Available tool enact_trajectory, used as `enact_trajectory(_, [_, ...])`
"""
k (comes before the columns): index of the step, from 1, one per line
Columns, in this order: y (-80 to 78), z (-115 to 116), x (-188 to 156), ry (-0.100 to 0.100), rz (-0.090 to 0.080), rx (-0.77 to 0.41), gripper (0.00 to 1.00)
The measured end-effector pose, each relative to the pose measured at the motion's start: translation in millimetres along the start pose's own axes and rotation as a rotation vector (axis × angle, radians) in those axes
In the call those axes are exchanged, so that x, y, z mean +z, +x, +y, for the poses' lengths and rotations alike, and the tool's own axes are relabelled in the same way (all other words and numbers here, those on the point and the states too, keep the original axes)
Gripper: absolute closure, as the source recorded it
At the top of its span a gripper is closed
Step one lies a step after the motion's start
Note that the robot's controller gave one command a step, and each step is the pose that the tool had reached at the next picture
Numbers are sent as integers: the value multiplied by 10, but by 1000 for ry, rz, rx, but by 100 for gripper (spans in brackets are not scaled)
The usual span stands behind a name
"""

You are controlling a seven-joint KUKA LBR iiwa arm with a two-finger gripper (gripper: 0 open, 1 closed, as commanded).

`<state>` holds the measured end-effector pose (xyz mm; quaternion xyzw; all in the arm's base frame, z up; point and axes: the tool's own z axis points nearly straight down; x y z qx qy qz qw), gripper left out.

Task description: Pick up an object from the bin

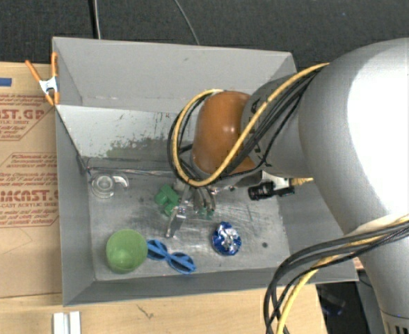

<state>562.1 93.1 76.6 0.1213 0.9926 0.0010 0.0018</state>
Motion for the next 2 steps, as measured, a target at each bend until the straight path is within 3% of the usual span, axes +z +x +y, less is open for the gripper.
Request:
enact_trajectory(1, [-41, 9, -31, -5, -15, 2, 100])
enact_trajectory(2, [-51, 16, -408, -1, -1, 1, 100])
